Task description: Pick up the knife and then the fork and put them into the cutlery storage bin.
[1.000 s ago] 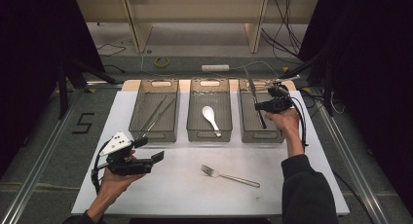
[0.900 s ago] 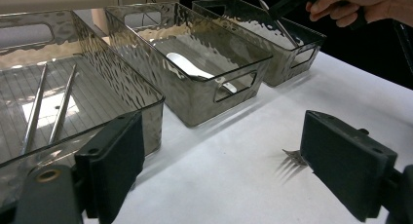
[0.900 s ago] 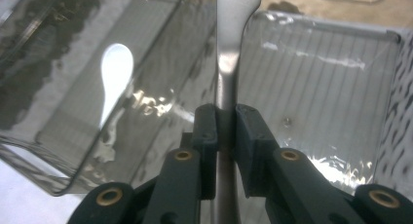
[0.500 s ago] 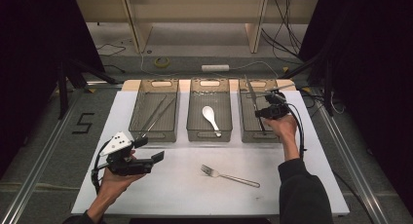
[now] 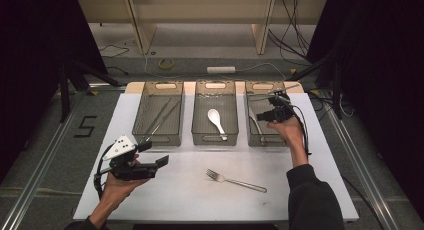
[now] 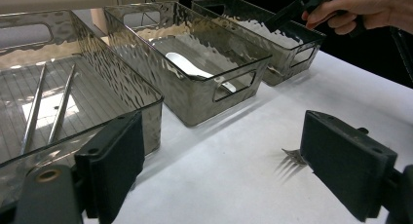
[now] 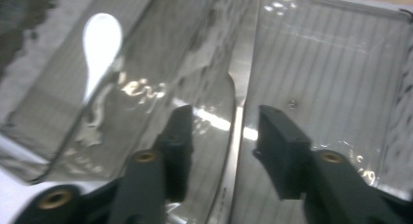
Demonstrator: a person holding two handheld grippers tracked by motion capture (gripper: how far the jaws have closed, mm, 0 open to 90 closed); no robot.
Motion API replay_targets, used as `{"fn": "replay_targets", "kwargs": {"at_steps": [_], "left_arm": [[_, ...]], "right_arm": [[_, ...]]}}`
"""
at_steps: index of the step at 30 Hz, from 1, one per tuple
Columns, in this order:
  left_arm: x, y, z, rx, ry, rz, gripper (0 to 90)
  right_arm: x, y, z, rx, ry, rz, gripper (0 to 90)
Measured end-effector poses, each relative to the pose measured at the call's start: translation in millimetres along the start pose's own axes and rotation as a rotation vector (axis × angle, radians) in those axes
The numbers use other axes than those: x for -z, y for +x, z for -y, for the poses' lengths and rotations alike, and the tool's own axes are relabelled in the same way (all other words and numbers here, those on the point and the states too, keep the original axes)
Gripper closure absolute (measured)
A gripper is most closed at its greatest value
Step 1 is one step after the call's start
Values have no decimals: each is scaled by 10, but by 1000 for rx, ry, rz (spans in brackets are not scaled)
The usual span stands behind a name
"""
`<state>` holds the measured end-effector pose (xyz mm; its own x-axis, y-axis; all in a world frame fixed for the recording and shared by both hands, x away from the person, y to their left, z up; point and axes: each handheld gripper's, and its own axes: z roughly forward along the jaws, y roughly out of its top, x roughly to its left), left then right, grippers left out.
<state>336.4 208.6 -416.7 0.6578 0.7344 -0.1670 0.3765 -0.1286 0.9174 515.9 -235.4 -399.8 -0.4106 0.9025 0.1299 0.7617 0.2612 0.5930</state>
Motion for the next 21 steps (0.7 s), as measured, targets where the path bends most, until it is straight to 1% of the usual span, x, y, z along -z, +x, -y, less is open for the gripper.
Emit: {"fn": "replay_targets", "kwargs": {"at_steps": [2, 3, 6, 9, 13, 16, 17, 18, 21], "left_arm": [[0, 0, 0, 0, -1, 0, 161], [0, 1, 0, 0, -1, 0, 161], [0, 6, 0, 2, -1, 1, 161], [-3, 4, 0, 2, 0, -1, 161], [-5, 3, -1, 2, 1, -1, 161], [-5, 2, 0, 4, -1, -2, 161], [-5, 4, 0, 4, 0, -2, 161], [-4, 6, 0, 2, 1, -1, 161], [-3, 8, 0, 3, 1, -1, 161]], "right_arm": [[52, 50, -1, 22, -6, 1, 482], [71, 67, 2, 34, -13, -7, 455], [170, 167, 28, 94, -21, -33, 404], [277, 266, 63, 145, -30, -55, 377], [419, 386, 109, 196, -45, -81, 355], [496, 456, 144, 231, -54, -88, 341], [513, 475, 154, 233, -51, -89, 336], [532, 500, 169, 248, -51, -90, 334], [574, 560, 202, 268, -52, -95, 332]]}}
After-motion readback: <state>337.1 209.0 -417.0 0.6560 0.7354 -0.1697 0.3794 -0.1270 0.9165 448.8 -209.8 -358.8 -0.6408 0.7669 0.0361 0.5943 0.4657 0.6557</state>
